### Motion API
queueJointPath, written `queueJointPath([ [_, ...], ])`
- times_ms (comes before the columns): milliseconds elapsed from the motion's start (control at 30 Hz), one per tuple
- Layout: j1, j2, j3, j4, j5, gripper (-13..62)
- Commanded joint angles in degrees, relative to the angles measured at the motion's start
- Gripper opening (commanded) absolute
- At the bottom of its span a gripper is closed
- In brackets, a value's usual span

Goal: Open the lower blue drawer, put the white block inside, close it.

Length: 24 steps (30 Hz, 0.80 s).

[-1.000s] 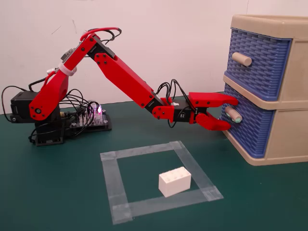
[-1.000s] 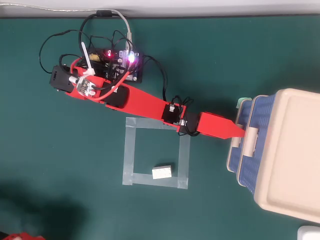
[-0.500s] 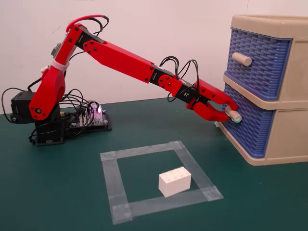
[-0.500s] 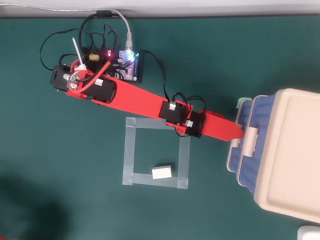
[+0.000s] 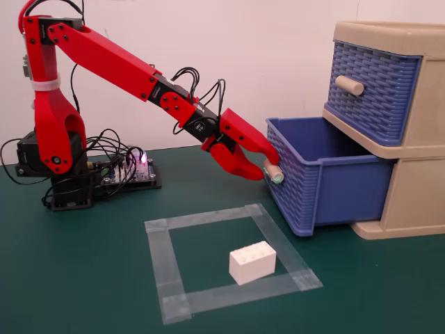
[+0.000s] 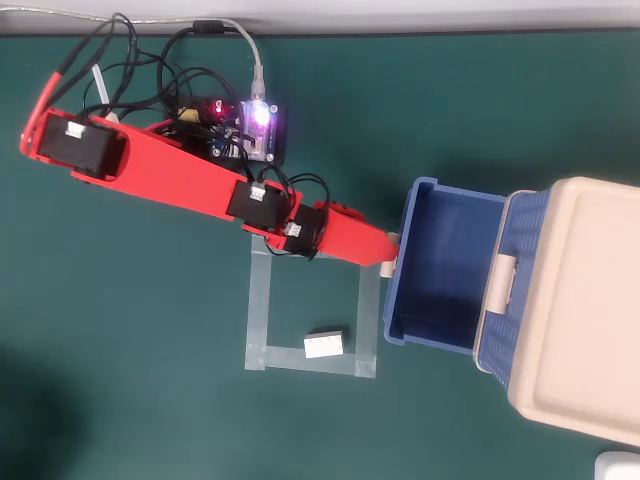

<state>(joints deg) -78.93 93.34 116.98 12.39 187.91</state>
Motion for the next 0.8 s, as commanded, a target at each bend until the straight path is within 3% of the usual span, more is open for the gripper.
queueJointPath([
  [0,0.1,7.5,0.2,1.0,2.2,35.1],
  [133,4.0,22.6,-3.8,25.8,2.4,35.0],
  [233,13.4,22.0,-17.1,49.9,2.5,34.9],
  [433,30.9,-8.9,-55.1,74.4,7.4,34.3],
  [567,33.3,-26.0,-75.7,80.4,13.0,34.2],
  [767,34.3,-37.9,-86.1,81.3,16.9,34.2],
])
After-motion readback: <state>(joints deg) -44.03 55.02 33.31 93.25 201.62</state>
